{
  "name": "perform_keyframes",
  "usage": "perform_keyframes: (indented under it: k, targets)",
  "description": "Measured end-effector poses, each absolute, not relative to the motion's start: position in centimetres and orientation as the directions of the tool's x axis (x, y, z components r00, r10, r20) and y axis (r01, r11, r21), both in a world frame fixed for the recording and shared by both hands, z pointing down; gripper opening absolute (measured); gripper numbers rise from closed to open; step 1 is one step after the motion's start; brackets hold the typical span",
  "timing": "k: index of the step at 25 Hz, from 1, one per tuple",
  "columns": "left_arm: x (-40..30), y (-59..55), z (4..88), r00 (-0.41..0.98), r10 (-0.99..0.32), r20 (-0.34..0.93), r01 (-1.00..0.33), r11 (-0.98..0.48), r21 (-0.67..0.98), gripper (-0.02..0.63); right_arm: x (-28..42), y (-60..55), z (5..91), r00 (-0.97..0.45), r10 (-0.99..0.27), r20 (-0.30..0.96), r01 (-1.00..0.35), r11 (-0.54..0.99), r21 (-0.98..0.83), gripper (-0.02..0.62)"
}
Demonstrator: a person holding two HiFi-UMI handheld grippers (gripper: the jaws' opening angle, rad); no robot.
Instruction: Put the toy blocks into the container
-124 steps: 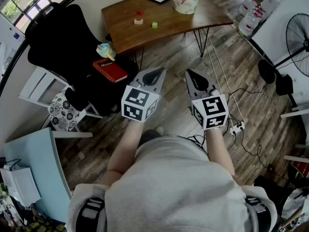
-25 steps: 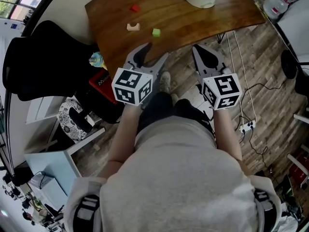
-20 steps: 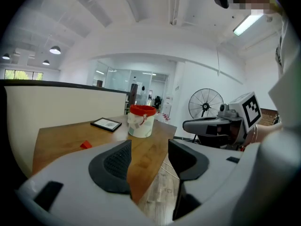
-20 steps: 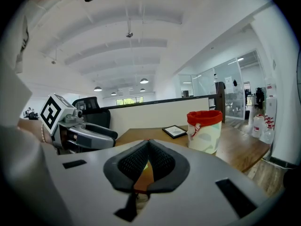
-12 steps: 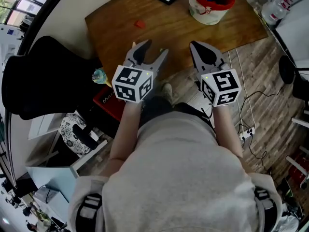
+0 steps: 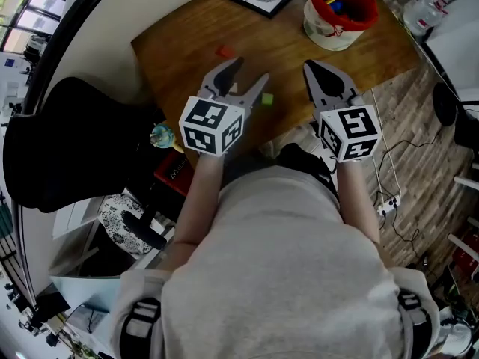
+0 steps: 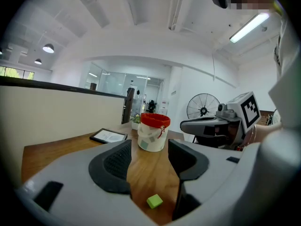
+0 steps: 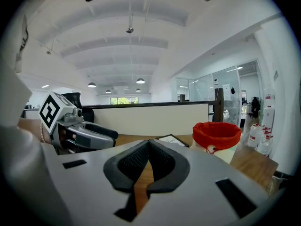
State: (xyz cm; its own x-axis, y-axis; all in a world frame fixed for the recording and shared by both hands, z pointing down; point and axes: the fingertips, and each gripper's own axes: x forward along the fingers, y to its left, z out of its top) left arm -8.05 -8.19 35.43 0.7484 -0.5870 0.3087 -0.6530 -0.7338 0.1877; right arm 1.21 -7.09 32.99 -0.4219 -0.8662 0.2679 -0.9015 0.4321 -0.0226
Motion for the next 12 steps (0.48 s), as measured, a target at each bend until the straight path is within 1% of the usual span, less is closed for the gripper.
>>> perform_keyframes:
  k: [6,12]
  targets:
    - [-7.8,-9.1,36.6,0.782,-0.53,0.329,-0.607,-0.767,0.209,0.244,0.7,-8.5,34.2,-0.407,-0.863,0.3,-0.907,0.42,-0.023,0.011]
    - [-8.5,-9.7,37.1,0.776,-0.533,0.337,-0.615,-0.758,0.218,0.244,0.2,-9.6,35.1,-0.419,-0.847,0.327,-0.901,0.433,-0.034,0.011]
